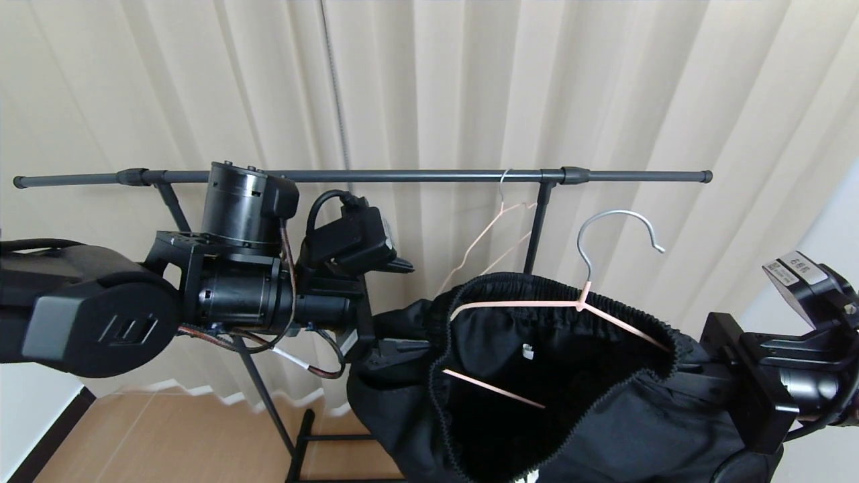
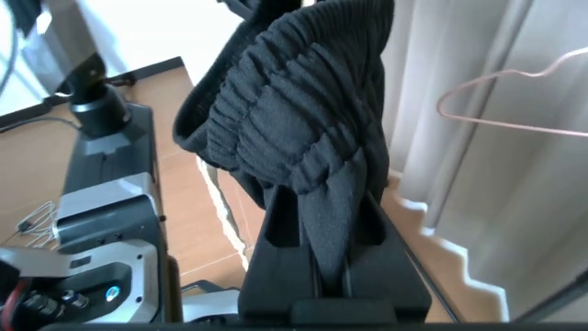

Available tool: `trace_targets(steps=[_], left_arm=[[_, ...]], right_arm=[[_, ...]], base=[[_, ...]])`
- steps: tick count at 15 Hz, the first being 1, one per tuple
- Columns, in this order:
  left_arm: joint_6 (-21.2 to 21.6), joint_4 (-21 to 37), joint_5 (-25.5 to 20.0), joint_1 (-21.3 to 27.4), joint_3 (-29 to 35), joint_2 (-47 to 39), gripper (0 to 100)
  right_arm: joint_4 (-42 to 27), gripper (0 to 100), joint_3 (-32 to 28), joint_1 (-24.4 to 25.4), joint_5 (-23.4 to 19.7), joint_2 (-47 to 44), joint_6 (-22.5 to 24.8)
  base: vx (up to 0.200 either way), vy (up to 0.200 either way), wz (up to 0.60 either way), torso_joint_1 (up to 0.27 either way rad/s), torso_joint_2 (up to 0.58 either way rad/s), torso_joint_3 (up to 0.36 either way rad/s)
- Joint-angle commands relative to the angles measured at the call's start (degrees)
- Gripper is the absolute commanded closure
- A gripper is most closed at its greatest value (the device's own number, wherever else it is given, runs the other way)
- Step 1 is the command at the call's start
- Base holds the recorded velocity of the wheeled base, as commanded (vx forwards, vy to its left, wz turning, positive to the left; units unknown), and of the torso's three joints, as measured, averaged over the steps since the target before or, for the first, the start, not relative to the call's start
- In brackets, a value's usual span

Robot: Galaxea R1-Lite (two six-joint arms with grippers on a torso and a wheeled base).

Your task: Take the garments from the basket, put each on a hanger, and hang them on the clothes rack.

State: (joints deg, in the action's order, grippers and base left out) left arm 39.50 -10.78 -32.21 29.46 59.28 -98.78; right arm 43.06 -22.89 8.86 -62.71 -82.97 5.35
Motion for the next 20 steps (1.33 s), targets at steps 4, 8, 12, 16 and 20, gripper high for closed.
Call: trace_targets(steps=[4, 8, 12, 16, 20], left_arm=[[0.0, 0.1, -1.4, 0.9, 2.3, -2.4, 0], [-0.2, 0.1, -1.4, 3.0, 3.1, -4.3, 0], [-3.2, 0.1, -1.5, 4.9, 4.4, -5.2, 0], [-3.9, 0.1, -1.5, 5.6, 4.2, -5.8, 0], [-3.9, 0.0, -1.4, 5.6, 4.7, -7.4, 100]], right_arm=[[0.4, 100, -2.9, 0.5, -2.5, -2.9, 0.5], [3.8, 100, -2.4, 0.6, -3.0, -3.9, 0.5], [3.9, 100, -2.0, 1.7, -4.0, -2.9, 0.7], [3.8, 100, -1.7, 2.1, -4.2, -2.1, 0.6], [3.8, 100, -1.2, 2.6, -4.5, -0.9, 0.6]], base=[[0.000, 0.000, 0.00, 0.000, 0.00, 0.000], [0.000, 0.000, 0.00, 0.000, 0.00, 0.000], [0.000, 0.000, 0.00, 0.000, 0.00, 0.000], [0.000, 0.000, 0.00, 0.000, 0.00, 0.000], [0.000, 0.000, 0.00, 0.000, 0.00, 0.000]])
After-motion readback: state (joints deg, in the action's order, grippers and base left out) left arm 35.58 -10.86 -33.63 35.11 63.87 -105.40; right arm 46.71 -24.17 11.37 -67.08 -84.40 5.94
